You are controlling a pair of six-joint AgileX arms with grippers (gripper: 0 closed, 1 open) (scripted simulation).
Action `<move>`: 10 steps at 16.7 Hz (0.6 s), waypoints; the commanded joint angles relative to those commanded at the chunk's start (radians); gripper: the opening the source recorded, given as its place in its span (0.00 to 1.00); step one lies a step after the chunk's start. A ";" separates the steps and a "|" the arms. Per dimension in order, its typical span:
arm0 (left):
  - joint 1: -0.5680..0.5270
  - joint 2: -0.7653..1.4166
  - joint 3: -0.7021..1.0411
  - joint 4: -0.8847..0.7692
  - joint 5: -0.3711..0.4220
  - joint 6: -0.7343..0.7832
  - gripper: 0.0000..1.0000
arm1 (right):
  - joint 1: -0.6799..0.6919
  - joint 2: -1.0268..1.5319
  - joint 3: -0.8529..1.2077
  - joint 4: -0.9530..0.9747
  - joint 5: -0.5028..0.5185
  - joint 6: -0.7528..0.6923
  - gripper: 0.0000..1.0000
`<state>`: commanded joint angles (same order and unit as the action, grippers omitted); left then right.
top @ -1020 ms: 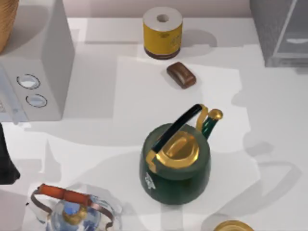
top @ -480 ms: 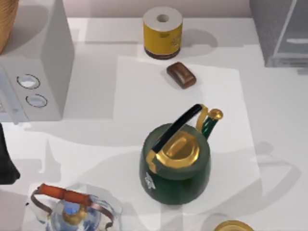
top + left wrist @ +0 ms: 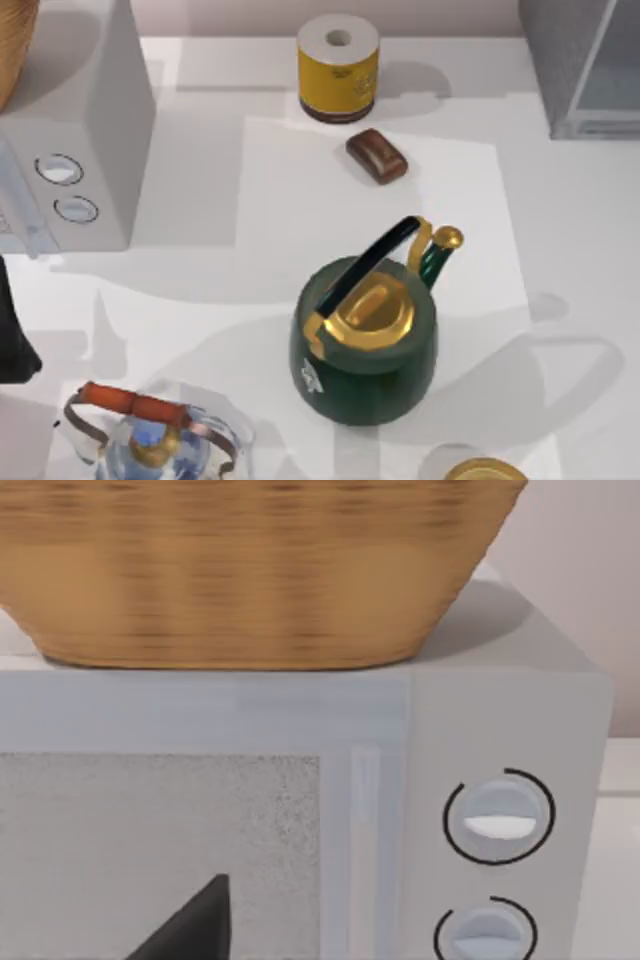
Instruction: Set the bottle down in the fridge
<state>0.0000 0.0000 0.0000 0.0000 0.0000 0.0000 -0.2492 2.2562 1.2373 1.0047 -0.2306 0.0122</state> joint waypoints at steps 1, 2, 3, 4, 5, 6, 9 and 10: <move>0.000 0.000 0.000 0.000 0.000 0.000 1.00 | 0.001 0.015 0.026 -0.014 0.005 0.001 0.01; 0.000 0.000 0.000 0.000 0.000 0.000 1.00 | 0.002 0.032 0.059 -0.029 0.010 0.003 0.01; 0.000 0.000 0.000 0.000 0.000 0.000 1.00 | 0.004 0.051 0.096 -0.045 0.014 0.004 0.01; 0.000 0.000 0.000 0.000 0.000 0.000 1.00 | 0.007 0.069 0.136 -0.062 0.018 0.004 0.01; 0.000 0.000 0.000 0.000 0.000 0.000 1.00 | 0.012 0.086 0.174 -0.080 0.021 0.004 0.01; 0.000 0.000 0.000 0.000 0.000 0.000 1.00 | 0.016 0.100 0.207 -0.097 0.024 0.003 0.01; 0.000 0.000 0.000 0.000 0.000 0.000 1.00 | 0.024 0.120 0.248 -0.125 0.029 0.000 0.01; 0.000 0.000 0.000 0.000 0.000 0.000 1.00 | 0.024 0.120 0.248 -0.125 0.029 0.000 0.01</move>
<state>0.0000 0.0000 0.0000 0.0000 0.0000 0.0000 -0.2251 2.3766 1.4853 0.8794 -0.2018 0.0120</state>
